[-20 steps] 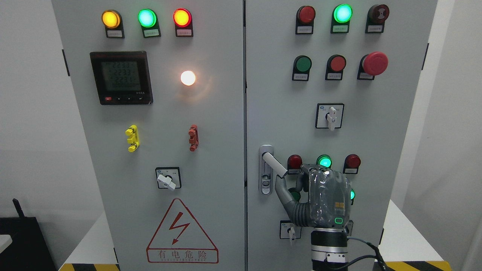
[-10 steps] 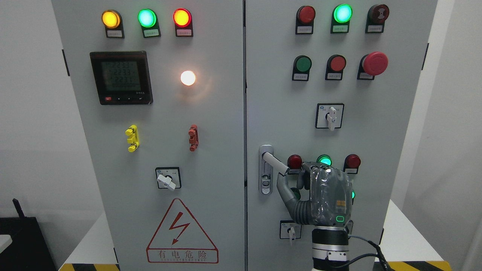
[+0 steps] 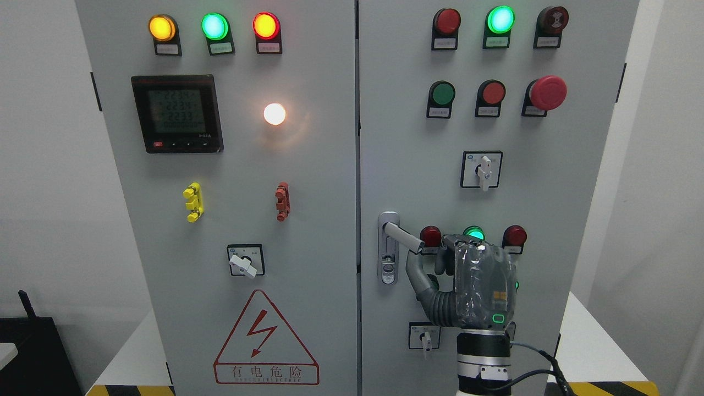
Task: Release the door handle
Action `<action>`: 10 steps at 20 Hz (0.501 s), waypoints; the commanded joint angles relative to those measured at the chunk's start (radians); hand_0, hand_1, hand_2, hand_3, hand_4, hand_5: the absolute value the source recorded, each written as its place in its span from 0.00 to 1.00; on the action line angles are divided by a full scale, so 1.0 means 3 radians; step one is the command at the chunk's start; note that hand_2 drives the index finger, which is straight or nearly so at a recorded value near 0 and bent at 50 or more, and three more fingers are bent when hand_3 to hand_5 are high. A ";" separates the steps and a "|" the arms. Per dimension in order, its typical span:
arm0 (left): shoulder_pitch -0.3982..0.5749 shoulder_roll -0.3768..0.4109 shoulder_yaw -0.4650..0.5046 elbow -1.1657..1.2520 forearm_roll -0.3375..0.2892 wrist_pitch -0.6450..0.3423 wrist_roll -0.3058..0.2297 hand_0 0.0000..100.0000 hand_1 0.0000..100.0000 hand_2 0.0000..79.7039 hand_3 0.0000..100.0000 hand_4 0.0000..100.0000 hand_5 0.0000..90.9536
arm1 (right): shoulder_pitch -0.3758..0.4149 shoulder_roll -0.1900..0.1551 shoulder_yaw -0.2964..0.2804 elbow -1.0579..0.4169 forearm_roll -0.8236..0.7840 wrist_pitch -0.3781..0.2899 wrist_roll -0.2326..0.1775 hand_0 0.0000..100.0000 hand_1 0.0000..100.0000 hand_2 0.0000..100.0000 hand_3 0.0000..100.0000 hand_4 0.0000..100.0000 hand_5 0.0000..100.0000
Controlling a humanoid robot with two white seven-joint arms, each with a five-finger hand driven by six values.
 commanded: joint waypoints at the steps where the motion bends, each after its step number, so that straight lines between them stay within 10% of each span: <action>1: 0.0000 -0.0001 -0.0046 0.0066 0.0000 -0.0003 -0.0002 0.12 0.39 0.00 0.00 0.00 0.00 | -0.0020 -0.0002 -0.0005 -0.0015 0.0002 -0.0006 0.0001 0.42 0.58 0.90 1.00 0.94 1.00; 10: 0.0000 -0.0001 -0.0046 0.0066 0.0000 -0.0003 -0.0002 0.12 0.39 0.00 0.00 0.00 0.00 | -0.0051 0.0003 0.0001 -0.0015 -0.0044 -0.0006 0.0001 0.43 0.58 0.90 1.00 0.94 1.00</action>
